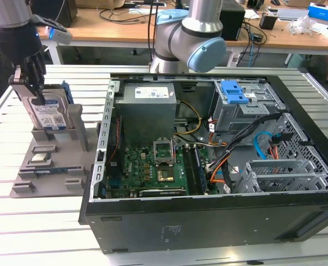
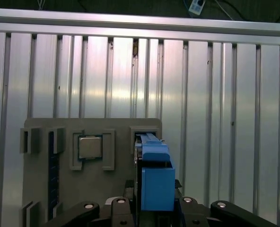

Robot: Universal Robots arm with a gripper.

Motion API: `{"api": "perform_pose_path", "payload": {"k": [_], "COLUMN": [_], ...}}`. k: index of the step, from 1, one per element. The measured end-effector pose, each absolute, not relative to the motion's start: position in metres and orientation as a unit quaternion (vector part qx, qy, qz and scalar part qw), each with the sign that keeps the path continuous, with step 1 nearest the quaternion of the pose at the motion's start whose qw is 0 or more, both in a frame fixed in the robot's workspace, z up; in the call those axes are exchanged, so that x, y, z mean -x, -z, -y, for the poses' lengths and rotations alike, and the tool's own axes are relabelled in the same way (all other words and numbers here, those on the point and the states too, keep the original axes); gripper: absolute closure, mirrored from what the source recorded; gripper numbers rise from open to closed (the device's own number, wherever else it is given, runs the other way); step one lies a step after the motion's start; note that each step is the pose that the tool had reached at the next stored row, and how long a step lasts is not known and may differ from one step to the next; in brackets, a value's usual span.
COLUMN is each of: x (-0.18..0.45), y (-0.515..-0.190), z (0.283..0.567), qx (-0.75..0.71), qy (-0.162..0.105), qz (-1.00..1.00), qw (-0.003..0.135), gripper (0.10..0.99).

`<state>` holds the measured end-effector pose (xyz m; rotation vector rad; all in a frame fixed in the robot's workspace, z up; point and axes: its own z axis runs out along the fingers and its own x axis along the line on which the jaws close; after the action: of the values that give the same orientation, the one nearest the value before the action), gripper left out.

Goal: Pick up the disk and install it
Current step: 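Pick up the disk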

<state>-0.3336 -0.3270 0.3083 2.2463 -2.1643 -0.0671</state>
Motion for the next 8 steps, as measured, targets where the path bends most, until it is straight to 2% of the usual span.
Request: {"api": "perform_pose_path", "payload": {"k": [8], "x": [0.333], "y": [-0.323], "z": [0.327], "qx": [-0.72], "qy": [0.022], "qz": [0.694], "qw": [0.011], "gripper": [0.718]}}
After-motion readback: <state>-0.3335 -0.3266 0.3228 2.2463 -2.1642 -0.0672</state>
